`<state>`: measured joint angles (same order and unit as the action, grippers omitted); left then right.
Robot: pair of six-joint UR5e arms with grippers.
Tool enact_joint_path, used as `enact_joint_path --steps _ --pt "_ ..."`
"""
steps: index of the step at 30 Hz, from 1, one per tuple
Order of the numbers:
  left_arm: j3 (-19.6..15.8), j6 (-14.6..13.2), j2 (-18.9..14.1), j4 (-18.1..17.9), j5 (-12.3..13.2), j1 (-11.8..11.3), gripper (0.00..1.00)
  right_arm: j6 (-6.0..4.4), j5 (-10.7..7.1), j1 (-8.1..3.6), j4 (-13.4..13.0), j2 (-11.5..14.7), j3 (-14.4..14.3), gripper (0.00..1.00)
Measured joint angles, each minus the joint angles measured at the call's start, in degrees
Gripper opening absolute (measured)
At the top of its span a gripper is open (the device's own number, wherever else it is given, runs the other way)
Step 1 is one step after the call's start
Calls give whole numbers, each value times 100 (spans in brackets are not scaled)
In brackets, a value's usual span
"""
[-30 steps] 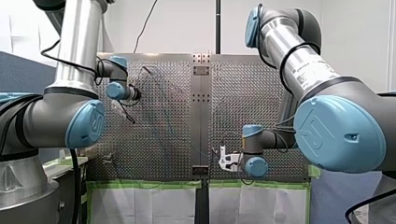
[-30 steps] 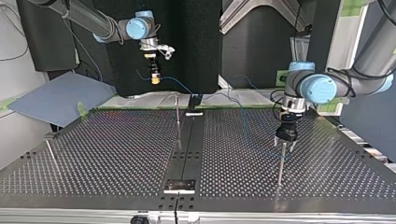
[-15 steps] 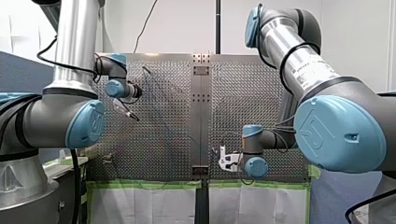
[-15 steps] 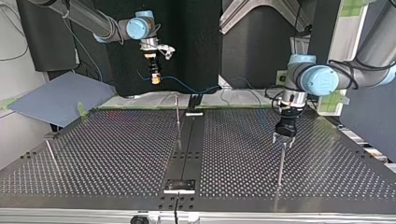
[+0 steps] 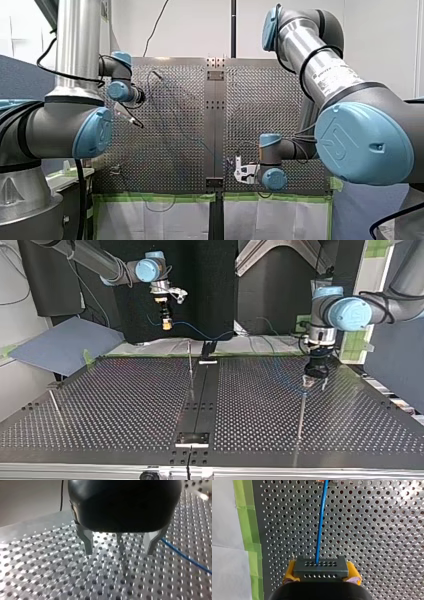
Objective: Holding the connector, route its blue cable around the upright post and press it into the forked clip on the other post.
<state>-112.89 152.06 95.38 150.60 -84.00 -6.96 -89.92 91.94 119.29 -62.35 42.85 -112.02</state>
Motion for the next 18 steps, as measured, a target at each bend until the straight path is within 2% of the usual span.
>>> enact_joint_path --steps 9,18 --pt "-6 -489 -93 221 -62 -17 100 -1 0 1 2 1 0 0" --pt "-6 -789 -111 316 -93 0 100 -2 0 0 3 1 0 0"
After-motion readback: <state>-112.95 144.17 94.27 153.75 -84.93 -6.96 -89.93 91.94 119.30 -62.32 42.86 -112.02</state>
